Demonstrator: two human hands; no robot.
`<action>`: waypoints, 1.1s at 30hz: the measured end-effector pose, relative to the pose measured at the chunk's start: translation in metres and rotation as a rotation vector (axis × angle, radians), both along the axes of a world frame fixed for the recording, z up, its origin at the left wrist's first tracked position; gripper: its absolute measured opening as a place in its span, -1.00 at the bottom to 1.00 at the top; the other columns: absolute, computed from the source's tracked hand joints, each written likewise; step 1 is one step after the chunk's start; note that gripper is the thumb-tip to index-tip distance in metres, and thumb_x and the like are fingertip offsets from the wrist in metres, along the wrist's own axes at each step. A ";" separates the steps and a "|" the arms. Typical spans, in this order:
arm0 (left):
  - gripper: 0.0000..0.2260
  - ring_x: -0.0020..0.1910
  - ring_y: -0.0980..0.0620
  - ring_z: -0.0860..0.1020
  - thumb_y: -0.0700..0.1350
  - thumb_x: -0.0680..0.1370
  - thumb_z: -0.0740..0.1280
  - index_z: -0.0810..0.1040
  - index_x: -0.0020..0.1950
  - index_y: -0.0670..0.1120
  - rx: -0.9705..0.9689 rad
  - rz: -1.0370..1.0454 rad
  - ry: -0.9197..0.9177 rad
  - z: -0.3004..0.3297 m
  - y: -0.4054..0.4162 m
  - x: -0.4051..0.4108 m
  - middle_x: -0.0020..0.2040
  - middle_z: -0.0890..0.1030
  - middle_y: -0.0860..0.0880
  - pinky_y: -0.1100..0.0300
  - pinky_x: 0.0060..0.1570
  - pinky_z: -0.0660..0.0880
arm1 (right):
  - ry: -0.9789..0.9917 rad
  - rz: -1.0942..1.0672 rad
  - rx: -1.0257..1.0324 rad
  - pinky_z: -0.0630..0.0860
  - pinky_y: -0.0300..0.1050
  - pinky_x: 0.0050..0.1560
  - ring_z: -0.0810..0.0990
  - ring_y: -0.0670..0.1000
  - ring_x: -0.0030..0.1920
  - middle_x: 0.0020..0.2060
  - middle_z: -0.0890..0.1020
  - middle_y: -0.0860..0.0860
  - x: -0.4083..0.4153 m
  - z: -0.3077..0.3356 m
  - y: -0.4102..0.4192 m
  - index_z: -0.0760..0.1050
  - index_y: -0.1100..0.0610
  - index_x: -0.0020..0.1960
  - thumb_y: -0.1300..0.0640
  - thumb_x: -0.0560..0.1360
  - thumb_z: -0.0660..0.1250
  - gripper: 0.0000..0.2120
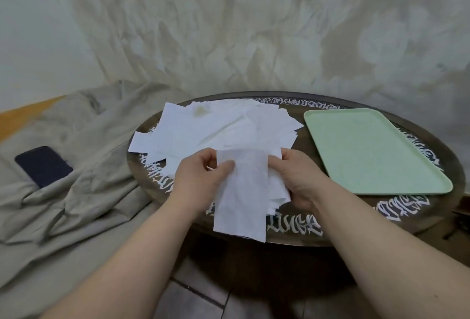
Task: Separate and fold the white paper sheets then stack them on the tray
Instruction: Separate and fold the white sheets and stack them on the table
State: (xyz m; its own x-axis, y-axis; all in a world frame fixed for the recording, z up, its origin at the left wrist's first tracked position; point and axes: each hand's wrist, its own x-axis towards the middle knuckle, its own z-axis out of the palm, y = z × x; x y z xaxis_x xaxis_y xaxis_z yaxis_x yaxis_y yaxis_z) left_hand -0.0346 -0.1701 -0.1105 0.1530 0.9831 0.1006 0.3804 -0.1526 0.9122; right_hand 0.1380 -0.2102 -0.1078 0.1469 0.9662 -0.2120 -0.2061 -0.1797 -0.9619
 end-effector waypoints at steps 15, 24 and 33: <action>-0.88 -0.44 0.02 0.49 -0.28 0.50 0.34 0.51 0.01 -0.16 -0.359 0.102 -0.025 -0.026 0.002 0.000 -0.44 0.61 -0.03 0.25 -0.44 0.37 | -0.294 -0.464 0.177 0.60 0.04 0.00 0.67 0.02 -0.06 -0.15 0.69 -0.09 0.033 0.004 0.010 0.61 0.01 -0.17 0.33 0.46 0.29 -0.75; -0.90 -0.40 0.09 0.61 -0.17 0.52 0.37 0.46 -0.07 -0.12 -0.358 0.083 0.135 -0.027 -0.002 -0.009 -0.35 0.66 -0.04 0.22 -0.35 0.48 | -1.124 -0.288 0.363 0.30 -0.15 -0.16 0.55 0.14 -0.06 -0.05 0.66 0.05 0.023 -0.010 0.010 0.55 0.09 0.17 0.20 0.53 0.27 -0.77; -0.61 -0.46 0.08 0.57 0.13 0.63 0.20 0.56 -0.01 -0.20 -0.507 0.007 -0.012 -0.028 0.008 -0.005 -0.18 0.70 -0.14 0.27 -0.46 0.43 | -1.134 0.179 0.076 0.48 -0.18 -0.01 0.58 -0.07 -0.06 -0.12 0.64 -0.11 0.027 -0.044 0.001 0.58 0.04 -0.07 0.13 0.46 0.39 -0.94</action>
State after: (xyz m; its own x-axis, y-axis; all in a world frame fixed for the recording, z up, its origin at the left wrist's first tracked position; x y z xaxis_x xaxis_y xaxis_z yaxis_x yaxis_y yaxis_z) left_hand -0.0399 -0.1625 -0.1382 0.1476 0.9097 -0.3882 0.3686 0.3136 0.8751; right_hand 0.1651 -0.2088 -0.1519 0.0756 0.9970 0.0146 0.8076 -0.0526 -0.5874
